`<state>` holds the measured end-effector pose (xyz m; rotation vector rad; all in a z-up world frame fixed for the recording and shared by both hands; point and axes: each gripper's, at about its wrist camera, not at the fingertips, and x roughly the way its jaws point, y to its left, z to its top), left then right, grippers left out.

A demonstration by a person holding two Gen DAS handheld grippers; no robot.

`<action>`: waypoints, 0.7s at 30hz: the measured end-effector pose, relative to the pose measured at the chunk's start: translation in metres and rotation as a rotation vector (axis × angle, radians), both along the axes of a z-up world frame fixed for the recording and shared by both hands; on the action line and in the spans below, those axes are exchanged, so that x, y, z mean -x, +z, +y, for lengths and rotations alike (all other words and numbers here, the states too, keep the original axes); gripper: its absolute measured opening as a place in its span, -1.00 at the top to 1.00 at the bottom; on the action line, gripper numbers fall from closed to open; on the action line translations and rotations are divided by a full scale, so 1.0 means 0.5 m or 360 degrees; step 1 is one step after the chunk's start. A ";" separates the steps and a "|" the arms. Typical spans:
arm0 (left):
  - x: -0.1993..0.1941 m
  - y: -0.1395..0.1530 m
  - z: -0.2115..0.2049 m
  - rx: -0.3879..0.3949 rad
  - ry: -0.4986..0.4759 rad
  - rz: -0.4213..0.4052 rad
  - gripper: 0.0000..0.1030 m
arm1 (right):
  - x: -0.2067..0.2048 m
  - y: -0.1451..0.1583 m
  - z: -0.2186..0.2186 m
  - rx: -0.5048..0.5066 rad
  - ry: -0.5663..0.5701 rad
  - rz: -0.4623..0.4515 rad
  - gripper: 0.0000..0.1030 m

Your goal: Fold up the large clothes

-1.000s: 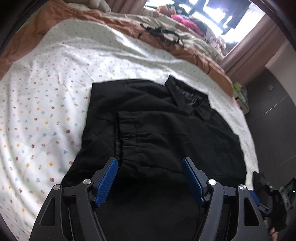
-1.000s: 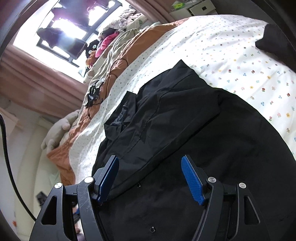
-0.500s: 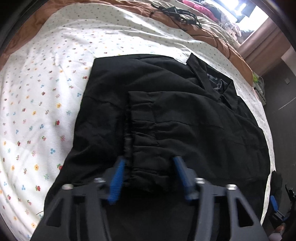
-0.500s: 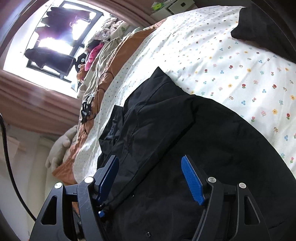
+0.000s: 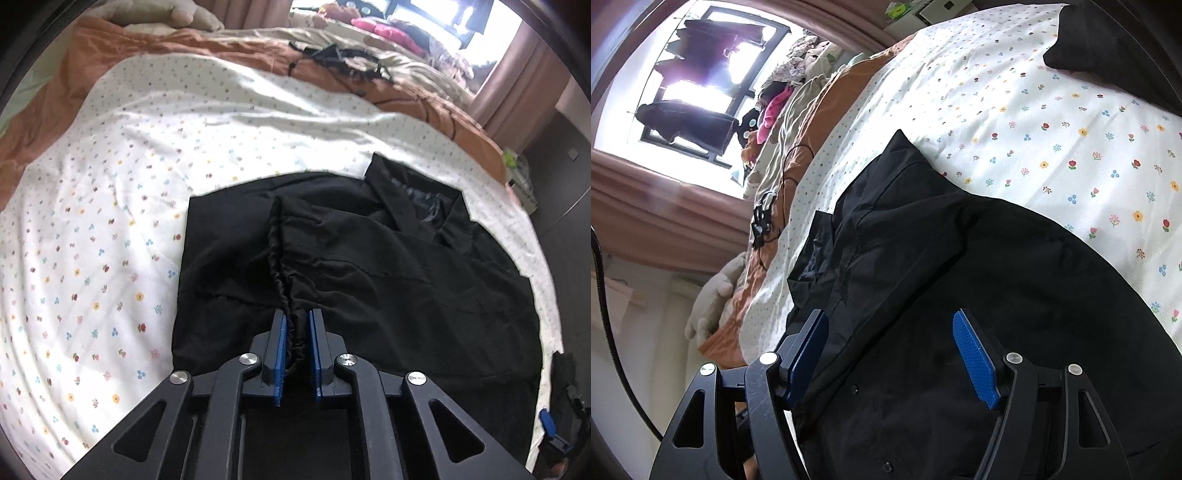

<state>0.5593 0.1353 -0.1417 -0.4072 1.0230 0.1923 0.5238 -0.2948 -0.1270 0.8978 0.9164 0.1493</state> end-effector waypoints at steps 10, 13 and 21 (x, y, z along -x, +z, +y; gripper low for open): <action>0.110 0.040 0.001 0.0101 -0.0036 -0.0094 -0.34 | 0.001 0.016 0.025 0.0019 0.0062 -0.0023 -0.70; 0.161 0.092 -0.006 0.0102 -0.0071 -0.0187 -0.54 | 0.007 0.025 0.033 0.0058 0.0075 -0.0032 -0.77; 0.333 0.221 0.005 -0.0014 0.0072 -0.0435 -0.85 | 0.042 0.038 0.031 0.0200 0.0022 0.0053 -0.77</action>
